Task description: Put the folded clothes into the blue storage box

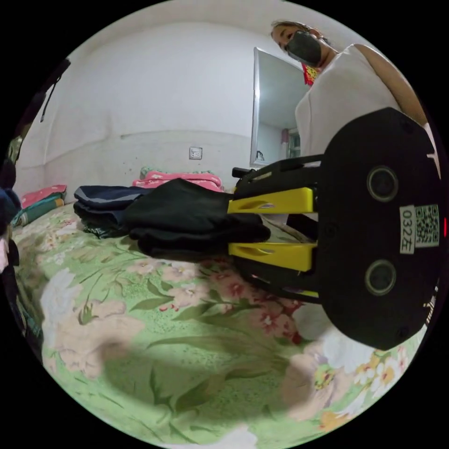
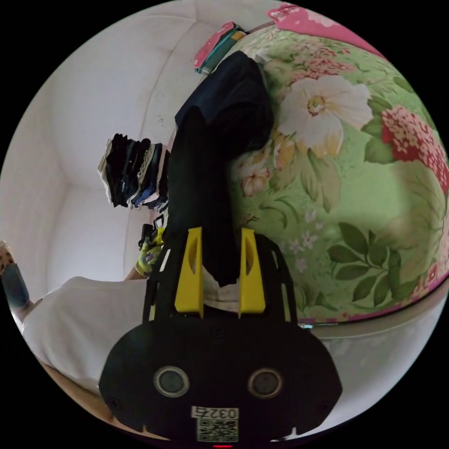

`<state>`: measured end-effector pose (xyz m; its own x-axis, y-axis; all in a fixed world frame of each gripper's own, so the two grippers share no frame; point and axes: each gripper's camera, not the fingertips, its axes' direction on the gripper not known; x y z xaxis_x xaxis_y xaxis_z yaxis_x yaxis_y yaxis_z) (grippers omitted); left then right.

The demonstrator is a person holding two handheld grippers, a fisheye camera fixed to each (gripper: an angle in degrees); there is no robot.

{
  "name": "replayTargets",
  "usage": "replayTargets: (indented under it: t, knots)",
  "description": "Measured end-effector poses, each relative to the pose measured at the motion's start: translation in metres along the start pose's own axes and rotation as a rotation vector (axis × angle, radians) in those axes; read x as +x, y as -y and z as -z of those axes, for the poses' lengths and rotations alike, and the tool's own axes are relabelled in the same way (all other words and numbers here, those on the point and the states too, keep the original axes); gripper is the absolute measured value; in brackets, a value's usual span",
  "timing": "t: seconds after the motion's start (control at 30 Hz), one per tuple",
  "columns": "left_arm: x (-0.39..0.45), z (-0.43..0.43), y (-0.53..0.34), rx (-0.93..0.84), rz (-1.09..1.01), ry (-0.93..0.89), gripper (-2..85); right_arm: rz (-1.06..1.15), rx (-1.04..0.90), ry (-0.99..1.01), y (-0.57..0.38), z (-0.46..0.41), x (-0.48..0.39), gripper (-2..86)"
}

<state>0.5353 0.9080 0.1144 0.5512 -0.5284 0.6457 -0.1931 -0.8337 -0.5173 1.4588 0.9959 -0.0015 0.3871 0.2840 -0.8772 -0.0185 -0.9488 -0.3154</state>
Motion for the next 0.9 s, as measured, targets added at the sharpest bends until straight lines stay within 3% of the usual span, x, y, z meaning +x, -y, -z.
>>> replayTargets:
  t: [0.13, 0.3, 0.47, 0.67, 0.9]
  knots:
    - [-0.021, -0.016, 0.019, -0.029, -0.008, -0.068, 5.3, 0.006, -0.037, 0.069, -0.005, -0.014, 0.015, 10.5]
    - [-0.032, -0.023, 0.032, -0.017, -0.034, -0.020, 1.9, 0.033, 0.029, 0.078, -0.019, -0.012, 0.019, 6.0]
    - [-0.025, -0.017, 0.038, 0.017, -0.134, -0.153, 0.8, 0.104, 0.095, 0.180, -0.035, 0.001, 0.015, 5.2]
    - [-0.030, -0.006, 0.054, 0.044, -0.101, -0.357, 0.5, 0.171, 0.140, 0.261, -0.052, 0.019, 0.014, 5.2]
    - [-0.027, -0.028, 0.076, -0.038, -0.147, -0.347, 0.5, 0.146, 0.184, 0.225, -0.084, 0.027, 0.038, 5.2]
